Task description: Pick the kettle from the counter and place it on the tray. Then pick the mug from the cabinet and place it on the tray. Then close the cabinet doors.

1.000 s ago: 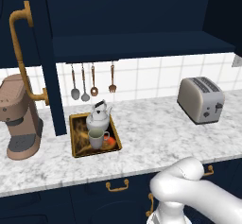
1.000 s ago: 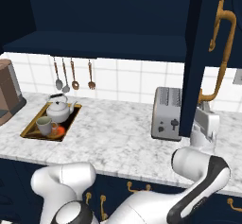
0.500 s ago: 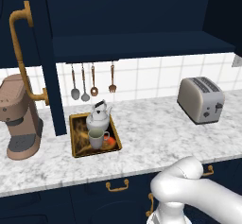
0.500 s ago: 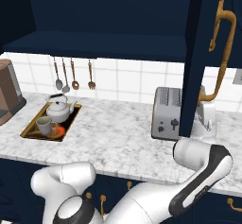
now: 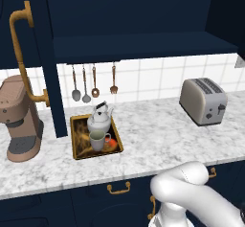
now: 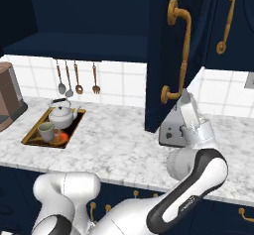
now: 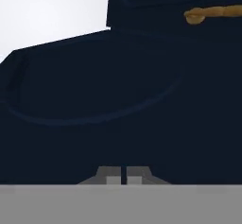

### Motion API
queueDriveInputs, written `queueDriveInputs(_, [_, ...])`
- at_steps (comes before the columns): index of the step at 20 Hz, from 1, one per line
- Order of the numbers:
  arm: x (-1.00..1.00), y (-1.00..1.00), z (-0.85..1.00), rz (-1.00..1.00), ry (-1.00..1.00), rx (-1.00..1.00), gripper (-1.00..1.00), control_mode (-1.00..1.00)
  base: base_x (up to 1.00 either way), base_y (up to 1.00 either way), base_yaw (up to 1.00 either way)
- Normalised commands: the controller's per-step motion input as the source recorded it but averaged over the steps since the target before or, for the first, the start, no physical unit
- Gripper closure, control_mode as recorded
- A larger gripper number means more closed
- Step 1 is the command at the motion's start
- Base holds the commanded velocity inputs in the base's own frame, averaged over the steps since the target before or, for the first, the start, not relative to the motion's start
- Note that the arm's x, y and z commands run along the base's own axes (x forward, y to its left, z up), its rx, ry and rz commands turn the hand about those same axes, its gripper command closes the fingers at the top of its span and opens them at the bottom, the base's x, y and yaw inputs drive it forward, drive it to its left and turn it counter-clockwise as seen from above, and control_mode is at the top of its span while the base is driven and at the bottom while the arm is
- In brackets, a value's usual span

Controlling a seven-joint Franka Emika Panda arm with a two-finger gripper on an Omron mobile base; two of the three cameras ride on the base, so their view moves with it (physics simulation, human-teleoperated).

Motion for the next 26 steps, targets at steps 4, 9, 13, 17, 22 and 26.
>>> queueDriveInputs(4, [0.00, 0.84, 0.46, -0.22, 0.12, -0.04, 1.00, -1.00, 0.00, 0.00, 0.00])
queueDriveInputs(9, [0.34, 0.69, 0.58, -0.09, 0.33, 0.00, 1.00, -1.00, 0.00, 0.00, 0.00])
queueDriveInputs(13, [0.47, 0.64, 0.55, 0.00, 0.50, -0.02, 1.00, -1.00, 0.00, 0.00, 0.00])
queueDriveInputs(17, [0.78, 0.64, 0.33, 0.04, 0.67, -0.04, 1.00, -1.00, 0.00, 0.00, 0.00])
queueDriveInputs(22, [0.84, 0.54, 0.04, 0.05, 0.46, 0.00, 1.00, -1.00, 0.00, 0.00, 0.00])
queueDriveInputs(26, [0.79, 0.31, -0.02, 0.00, 0.10, 0.00, 1.00, -1.00, 0.00, 0.00, 0.00])
